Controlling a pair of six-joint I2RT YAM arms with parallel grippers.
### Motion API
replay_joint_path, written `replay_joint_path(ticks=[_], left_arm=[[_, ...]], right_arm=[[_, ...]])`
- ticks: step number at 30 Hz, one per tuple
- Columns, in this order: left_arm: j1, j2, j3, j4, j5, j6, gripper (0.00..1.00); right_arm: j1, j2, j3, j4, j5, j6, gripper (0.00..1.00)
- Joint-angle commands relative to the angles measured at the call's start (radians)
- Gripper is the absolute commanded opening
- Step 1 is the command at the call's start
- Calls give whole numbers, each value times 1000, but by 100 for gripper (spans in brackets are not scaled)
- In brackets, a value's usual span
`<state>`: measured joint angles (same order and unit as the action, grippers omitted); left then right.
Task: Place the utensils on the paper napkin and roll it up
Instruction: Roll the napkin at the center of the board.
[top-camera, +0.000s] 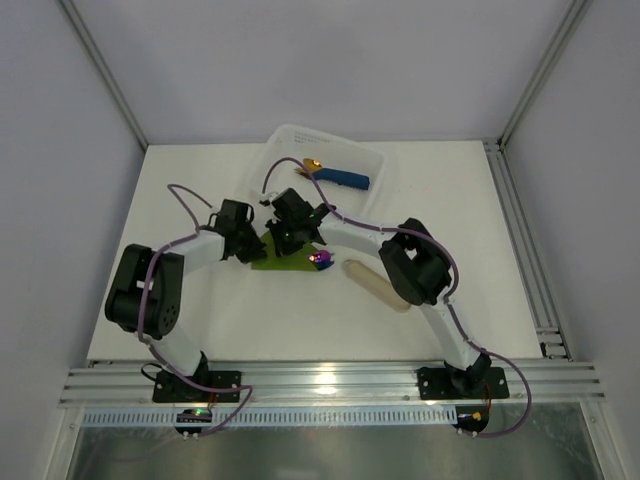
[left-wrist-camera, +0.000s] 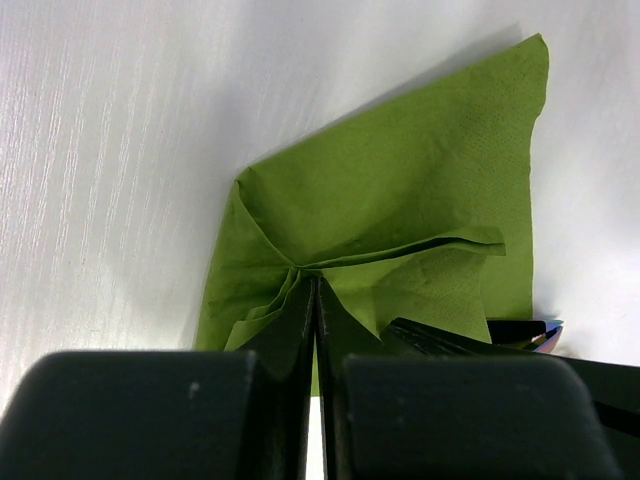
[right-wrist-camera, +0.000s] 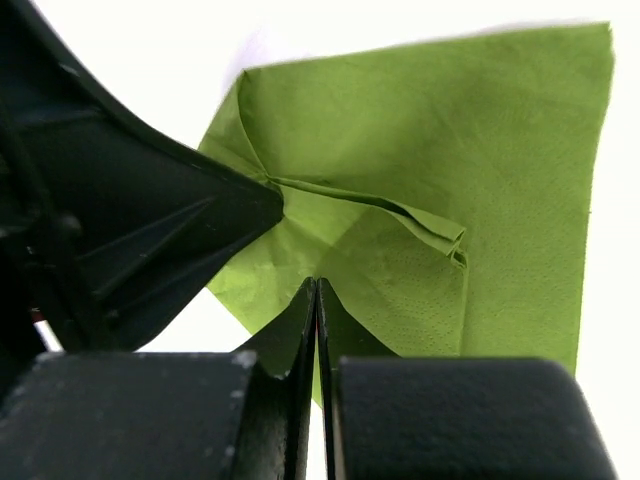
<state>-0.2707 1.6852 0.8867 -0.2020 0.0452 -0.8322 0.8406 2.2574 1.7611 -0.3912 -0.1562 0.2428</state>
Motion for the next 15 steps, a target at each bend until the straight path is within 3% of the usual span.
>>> replay_joint_path(ticks=[1,15], left_arm=[[2,8,-83,-79,-10,-25,0],[-4,-153,-239,-54,27,-93,0]], right_arm=[[9,-30,-25,41,-16,16,4],[12,-39,-74,55,-6,16,4]])
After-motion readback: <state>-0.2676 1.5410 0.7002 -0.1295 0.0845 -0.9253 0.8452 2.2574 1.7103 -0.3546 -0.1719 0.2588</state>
